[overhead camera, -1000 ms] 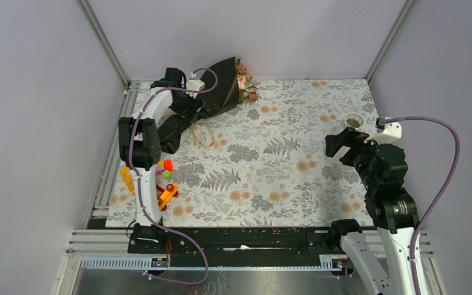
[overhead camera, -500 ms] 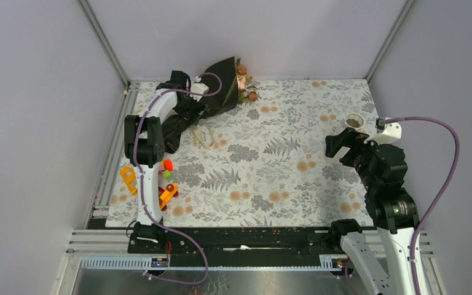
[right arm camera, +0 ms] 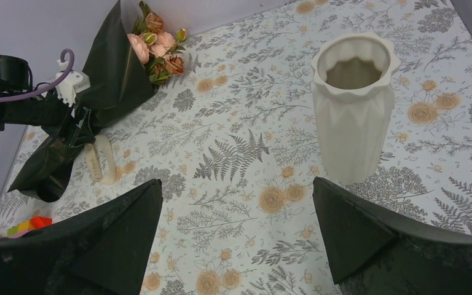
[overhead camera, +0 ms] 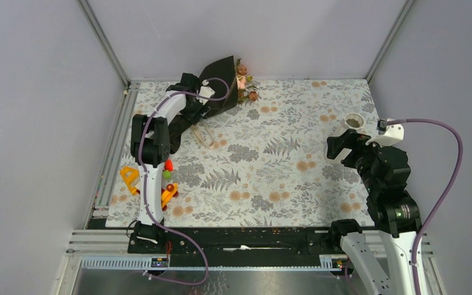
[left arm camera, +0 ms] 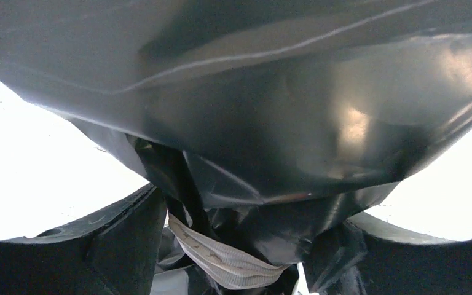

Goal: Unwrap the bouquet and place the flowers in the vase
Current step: Pick up the fake flower at the center of the board.

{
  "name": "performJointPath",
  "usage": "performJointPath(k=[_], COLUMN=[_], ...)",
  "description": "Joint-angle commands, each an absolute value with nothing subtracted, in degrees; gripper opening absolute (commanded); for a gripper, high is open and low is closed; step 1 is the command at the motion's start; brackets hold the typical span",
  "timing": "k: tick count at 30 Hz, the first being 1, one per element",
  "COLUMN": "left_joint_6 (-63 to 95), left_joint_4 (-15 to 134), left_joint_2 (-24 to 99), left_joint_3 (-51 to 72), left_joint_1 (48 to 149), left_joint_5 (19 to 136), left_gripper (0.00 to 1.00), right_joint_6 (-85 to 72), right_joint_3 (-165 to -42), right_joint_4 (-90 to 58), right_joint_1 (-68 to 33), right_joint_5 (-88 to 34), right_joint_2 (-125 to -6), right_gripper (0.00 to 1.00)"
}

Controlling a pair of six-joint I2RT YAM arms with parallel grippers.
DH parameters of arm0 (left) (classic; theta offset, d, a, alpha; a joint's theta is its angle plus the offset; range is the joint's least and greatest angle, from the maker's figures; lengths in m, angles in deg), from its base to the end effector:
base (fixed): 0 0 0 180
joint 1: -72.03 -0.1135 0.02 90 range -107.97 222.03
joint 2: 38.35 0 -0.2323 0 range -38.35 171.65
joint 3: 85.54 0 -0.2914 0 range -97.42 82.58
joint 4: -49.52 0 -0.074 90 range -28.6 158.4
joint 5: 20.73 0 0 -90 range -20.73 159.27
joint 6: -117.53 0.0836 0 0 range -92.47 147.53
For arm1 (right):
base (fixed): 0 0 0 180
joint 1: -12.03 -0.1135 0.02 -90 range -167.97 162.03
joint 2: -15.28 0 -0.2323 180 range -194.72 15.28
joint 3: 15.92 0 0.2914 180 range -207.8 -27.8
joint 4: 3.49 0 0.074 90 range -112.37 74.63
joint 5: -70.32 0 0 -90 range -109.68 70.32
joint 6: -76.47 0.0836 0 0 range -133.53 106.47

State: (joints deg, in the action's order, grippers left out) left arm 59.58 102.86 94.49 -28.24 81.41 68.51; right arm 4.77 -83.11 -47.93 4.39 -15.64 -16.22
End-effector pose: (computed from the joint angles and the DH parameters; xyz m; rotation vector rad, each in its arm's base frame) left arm 0.5282 -0.0861 0.0915 0.9464 2.5146 0.1419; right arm 0.2130 0.0226 0.3809 0.2128 1.7177 0.2736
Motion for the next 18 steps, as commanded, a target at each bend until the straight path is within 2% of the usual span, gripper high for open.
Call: performJointPath(k=[1,4,10,18], left_joint_6=[60.0,59.1,56.1,49.6], left_joint_4=[101.4,101.0,101.0,96.6], left_joint_2=[94.1,93.2,91.0,84.1], left_joint_3=[-26.9,-26.2,-26.0,-21.7], left_joint_1=[81.7,81.8,81.8,81.6], left_joint_5=[65.3,65.6,65.0,66.8], left_gripper=[0.67,0.48,0.42,0.24], right_joint_6=[2.8,2.8,2.9,2.9], right_joint_3=[-85.4,-85.0,-84.4,-84.5], right_joint_4=[-48.4,-48.6,-48.6,-48.6], right_joint_1=[4.0,4.0,4.0,4.0], right_joint_5=[-14.0,-14.2,-13.8,-15.7], right_joint_2=[-15.4,-14.9,-14.1,-14.4], right_gripper=[0.99,0.99,0.99,0.99])
